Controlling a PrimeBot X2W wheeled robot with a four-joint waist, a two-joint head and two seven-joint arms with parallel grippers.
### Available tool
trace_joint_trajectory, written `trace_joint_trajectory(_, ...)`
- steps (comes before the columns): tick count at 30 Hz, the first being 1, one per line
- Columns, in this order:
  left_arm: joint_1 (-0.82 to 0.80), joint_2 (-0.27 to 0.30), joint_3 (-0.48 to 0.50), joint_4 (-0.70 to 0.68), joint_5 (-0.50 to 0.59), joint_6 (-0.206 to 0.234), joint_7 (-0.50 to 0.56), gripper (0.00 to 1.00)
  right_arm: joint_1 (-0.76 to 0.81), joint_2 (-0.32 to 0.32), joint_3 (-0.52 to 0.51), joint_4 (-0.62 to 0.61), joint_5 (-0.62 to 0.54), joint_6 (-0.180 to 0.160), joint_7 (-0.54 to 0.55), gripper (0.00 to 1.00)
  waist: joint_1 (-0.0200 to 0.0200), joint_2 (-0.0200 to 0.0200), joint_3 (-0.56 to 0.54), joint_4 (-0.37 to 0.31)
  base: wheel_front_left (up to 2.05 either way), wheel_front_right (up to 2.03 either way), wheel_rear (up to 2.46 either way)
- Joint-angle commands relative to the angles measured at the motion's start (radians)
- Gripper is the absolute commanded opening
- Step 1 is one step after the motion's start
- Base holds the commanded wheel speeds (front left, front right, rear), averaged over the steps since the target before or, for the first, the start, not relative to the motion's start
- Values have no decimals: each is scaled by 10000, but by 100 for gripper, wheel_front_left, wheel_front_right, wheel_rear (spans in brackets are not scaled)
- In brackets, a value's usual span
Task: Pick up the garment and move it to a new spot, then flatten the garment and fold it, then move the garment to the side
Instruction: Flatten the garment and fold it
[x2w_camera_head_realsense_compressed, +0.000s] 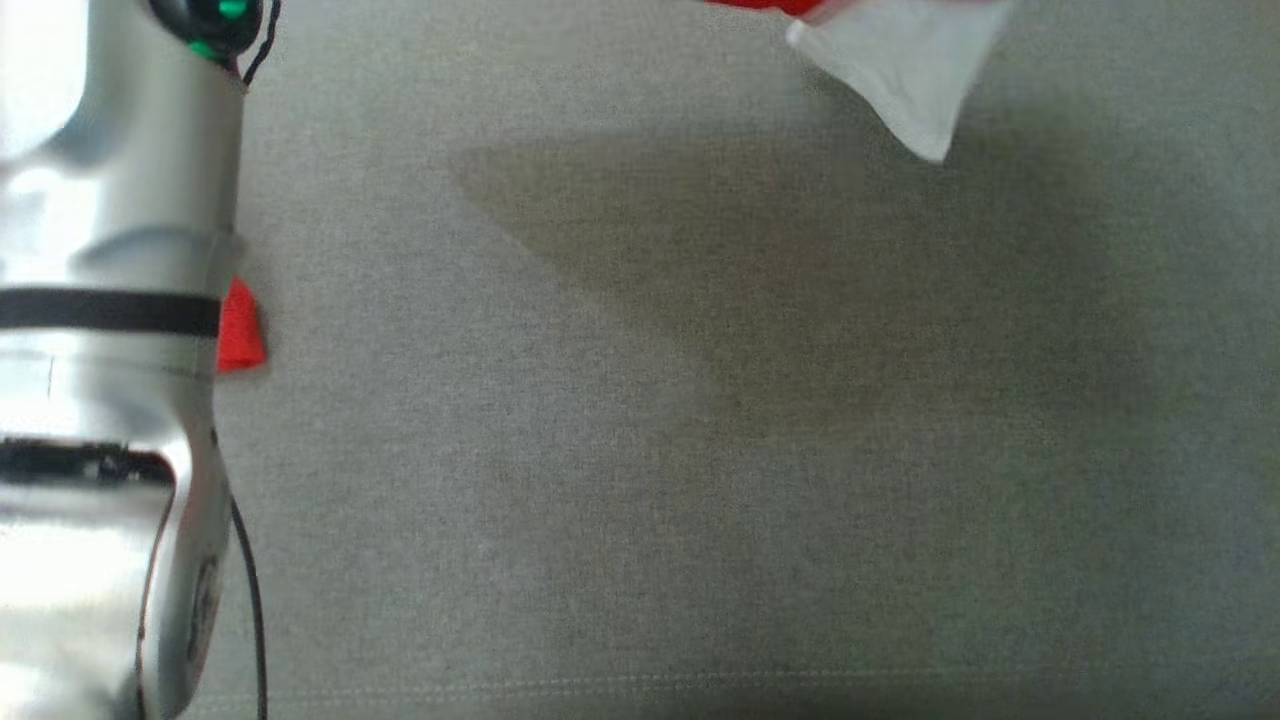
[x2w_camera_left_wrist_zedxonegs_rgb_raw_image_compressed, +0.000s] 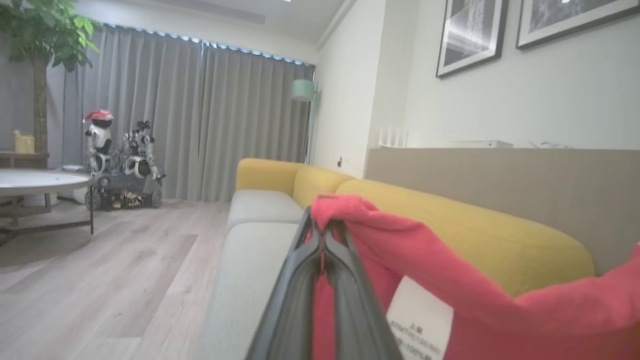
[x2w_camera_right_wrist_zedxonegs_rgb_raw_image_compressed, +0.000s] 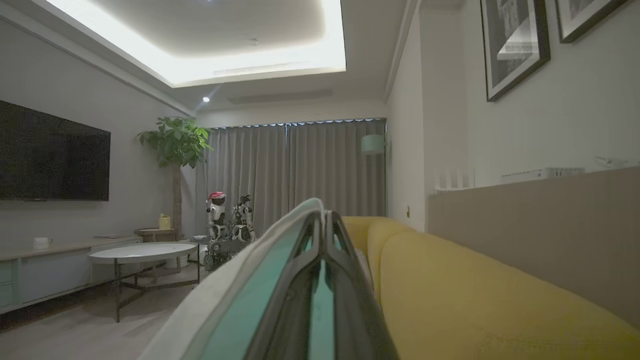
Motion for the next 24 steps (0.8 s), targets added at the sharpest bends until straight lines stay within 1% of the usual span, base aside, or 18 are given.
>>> trace_joint_trajectory(1,-465,287,222,247,-15,2,-41,0,-317,309,198,263,123,-7,3,0,0,0,116,-35,0,0,0)
trace_joint_trajectory(3,-617,205,246,1178,-91,3,-85,0,-523,551,465,1130,241,-7,-31,0,0,0,236,-73,0,0,0)
trace_joint_trajectory(7,-641,49,260,2720,-250,-25,-147,0,-563,996,1130,2443,417,-7,-51,0,0,0,589,-143,0,0,0)
trace_joint_trajectory(13,-143,-168,293,4097,-540,-119,-243,0,205,1353,2016,3627,909,-7,-138,0,0,0,962,-227,0,0,0)
trace_joint_trajectory(16,257,-229,288,4459,-664,-172,-266,0,843,1375,2365,3827,1293,-7,-343,0,0,0,1014,-272,0,0,0)
trace_joint_trajectory(19,726,-278,291,4597,-790,-221,-287,0,1595,1277,2687,3733,1707,-7,-663,0,0,0,1044,-287,0,0,0)
trace_joint_trajectory(24,1843,-359,197,4393,-893,-284,-308,0,3159,952,2774,3056,2710,-7,-1128,0,0,0,956,-266,0,0,0)
